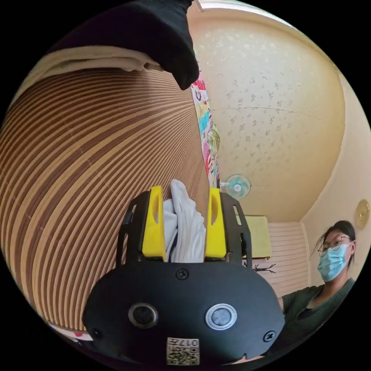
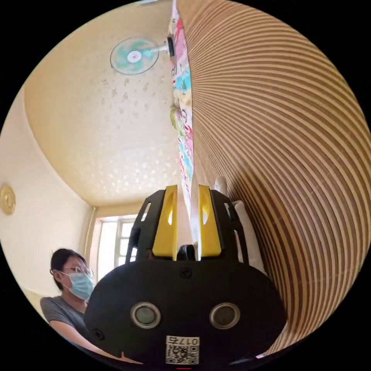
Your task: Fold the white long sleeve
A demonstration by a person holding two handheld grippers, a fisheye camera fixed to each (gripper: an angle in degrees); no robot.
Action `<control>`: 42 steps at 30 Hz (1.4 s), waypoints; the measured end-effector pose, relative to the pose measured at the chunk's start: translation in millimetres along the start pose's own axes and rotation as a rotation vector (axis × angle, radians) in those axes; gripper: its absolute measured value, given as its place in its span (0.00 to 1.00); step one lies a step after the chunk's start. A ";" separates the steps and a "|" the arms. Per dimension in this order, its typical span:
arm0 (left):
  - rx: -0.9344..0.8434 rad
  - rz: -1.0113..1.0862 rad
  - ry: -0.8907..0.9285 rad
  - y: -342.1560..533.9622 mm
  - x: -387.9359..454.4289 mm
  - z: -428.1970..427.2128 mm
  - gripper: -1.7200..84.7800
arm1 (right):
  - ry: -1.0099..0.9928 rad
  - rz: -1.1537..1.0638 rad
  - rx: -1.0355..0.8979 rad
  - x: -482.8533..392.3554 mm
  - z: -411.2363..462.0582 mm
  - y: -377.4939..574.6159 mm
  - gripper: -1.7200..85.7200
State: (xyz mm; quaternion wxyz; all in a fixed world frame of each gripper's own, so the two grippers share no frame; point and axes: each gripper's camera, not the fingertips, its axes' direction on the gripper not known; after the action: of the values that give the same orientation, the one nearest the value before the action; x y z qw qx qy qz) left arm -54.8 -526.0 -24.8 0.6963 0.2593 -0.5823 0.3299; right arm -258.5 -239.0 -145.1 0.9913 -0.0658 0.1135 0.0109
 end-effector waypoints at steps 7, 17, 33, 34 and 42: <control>-0.358 0.142 -0.254 115.3 -2.0 39.0 0.24 | 0.403 -0.321 -0.560 -74.3 120.8 122.3 0.16; -0.562 0.277 -0.379 182.2 14.6 108.8 0.09 | 0.697 -0.511 -1.152 -109.2 336.9 250.6 0.28; -0.335 0.638 -0.167 308.5 151.0 163.8 0.16 | 0.609 -0.815 -1.321 -177.3 244.1 165.4 0.12; -0.379 0.591 -0.096 309.5 138.0 172.9 0.18 | 0.447 -0.756 -1.244 -176.5 194.6 122.0 0.12; -0.564 0.384 -0.090 325.4 50.5 295.8 0.28 | 0.445 -0.450 -0.958 -75.3 -2.1 -21.9 0.16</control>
State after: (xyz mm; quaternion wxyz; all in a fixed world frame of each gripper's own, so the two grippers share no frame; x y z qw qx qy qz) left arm -486.5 -527.8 72.6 0.6392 -0.0434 -0.7191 0.2692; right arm -331.5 -261.6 -127.2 0.7809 -0.5308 0.2852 -0.1645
